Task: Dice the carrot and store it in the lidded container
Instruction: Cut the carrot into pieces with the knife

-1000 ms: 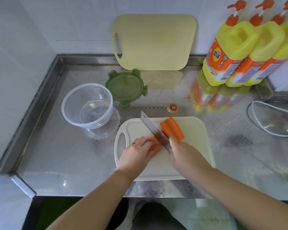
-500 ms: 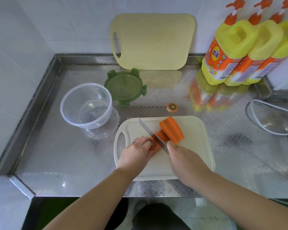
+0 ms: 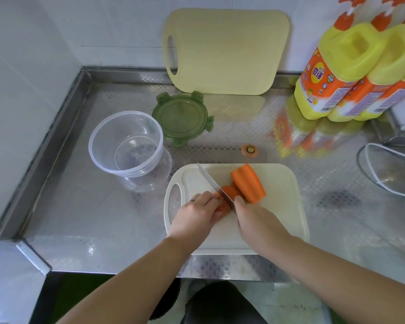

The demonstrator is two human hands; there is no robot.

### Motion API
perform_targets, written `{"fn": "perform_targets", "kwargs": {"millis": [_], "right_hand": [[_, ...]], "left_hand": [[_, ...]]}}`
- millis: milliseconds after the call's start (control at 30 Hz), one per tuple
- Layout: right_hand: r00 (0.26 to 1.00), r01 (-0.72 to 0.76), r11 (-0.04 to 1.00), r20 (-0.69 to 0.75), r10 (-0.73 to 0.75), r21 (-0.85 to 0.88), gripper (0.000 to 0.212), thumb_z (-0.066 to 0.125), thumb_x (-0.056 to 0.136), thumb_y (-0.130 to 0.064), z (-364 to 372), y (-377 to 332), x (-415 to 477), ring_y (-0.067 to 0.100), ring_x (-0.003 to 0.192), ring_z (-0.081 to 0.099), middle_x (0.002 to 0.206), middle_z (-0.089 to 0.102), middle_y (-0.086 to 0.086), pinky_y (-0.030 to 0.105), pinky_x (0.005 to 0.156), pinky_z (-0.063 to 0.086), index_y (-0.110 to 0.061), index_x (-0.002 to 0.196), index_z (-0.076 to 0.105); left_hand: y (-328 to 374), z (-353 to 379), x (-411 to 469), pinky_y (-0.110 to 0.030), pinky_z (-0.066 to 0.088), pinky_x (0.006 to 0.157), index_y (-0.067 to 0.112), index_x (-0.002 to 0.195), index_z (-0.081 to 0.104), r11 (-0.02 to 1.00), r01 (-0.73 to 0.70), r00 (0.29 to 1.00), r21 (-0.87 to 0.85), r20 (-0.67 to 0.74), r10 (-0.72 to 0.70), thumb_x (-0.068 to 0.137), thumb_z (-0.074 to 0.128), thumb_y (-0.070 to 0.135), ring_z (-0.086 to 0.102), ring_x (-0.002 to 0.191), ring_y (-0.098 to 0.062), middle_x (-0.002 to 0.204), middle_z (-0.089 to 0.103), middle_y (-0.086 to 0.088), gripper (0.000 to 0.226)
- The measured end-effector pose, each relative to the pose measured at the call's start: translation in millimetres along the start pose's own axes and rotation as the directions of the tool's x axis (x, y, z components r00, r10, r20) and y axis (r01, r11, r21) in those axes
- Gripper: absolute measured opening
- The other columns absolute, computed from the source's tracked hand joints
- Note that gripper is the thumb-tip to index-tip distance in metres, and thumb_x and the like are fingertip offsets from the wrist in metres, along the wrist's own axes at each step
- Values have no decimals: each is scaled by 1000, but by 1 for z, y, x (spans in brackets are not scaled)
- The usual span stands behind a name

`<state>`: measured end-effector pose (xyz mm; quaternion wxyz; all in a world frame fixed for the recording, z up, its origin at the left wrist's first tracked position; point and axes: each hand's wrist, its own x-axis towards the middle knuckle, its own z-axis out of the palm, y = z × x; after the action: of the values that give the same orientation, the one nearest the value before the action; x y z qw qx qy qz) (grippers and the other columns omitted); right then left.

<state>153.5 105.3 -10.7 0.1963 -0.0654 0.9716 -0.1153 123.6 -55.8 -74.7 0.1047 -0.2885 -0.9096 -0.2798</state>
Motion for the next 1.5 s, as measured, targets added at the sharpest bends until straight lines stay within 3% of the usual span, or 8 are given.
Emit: {"fn": "perform_targets", "kwargs": {"millis": [100,233,433,633,733,1133,1400,1500], "right_hand": [[999,-31,999,13,31,31,14,40,96,-9,-1,1,0,10,51,38,64,35,-8,22,43,22,-14,109,41],[996,-86,986,-12,89,146,12,40,98,-15,-6,5,-2,19,57,45,62,39,-4,28,47,28,-19,90,32],[995,-54,998,-78,57,33,9,38,97,-11,-14,2,-16,23,60,45,62,35,-5,32,50,29,-18,100,35],[997,-31,999,-64,30,-19,24,37,95,-6,-9,0,-22,20,61,48,65,39,-6,27,46,27,-14,117,37],[998,-29,999,-52,28,-18,26,36,96,-7,-8,0,-23,18,64,52,72,47,-4,27,52,35,-15,121,36],[1000,-14,999,5,15,-32,24,39,95,-5,-8,-3,-15,16,62,45,66,31,-9,24,48,29,-14,118,40],[1000,-12,998,-16,11,-54,31,42,97,-10,3,-4,2,13,63,49,84,56,-2,22,53,41,-13,128,38],[999,-36,999,-22,35,-37,23,42,96,-9,4,-5,1,11,55,42,72,45,-6,20,47,32,-13,118,42]], "left_hand": [[2,-2,1,-24,49,43,16,88,70,1000,7,1000,20,-2,-7,84,48,32,62,69,-19,85,65,4,28],[5,-4,2,-23,49,42,19,86,72,998,38,999,41,15,-38,83,47,34,62,71,-15,85,65,7,29],[4,-4,0,-28,50,41,17,83,67,998,54,997,38,57,-56,84,45,37,60,75,-14,90,61,7,30],[4,-4,0,-28,48,40,18,82,67,996,55,994,76,87,-62,86,43,43,61,75,-15,88,61,8,34],[4,-4,1,-28,49,44,19,85,68,996,61,993,58,99,-67,87,43,45,61,77,-15,88,61,8,36],[-2,1,1,-28,48,39,15,78,68,999,19,999,51,29,-20,85,46,37,60,66,-18,78,61,4,32],[-2,0,0,-21,45,43,17,82,71,999,-20,1000,38,-23,21,86,49,34,61,67,-16,82,63,5,28],[-1,0,0,-23,47,43,17,83,70,1000,-13,1000,26,-20,13,86,50,34,61,67,-17,83,63,5,27]]}}
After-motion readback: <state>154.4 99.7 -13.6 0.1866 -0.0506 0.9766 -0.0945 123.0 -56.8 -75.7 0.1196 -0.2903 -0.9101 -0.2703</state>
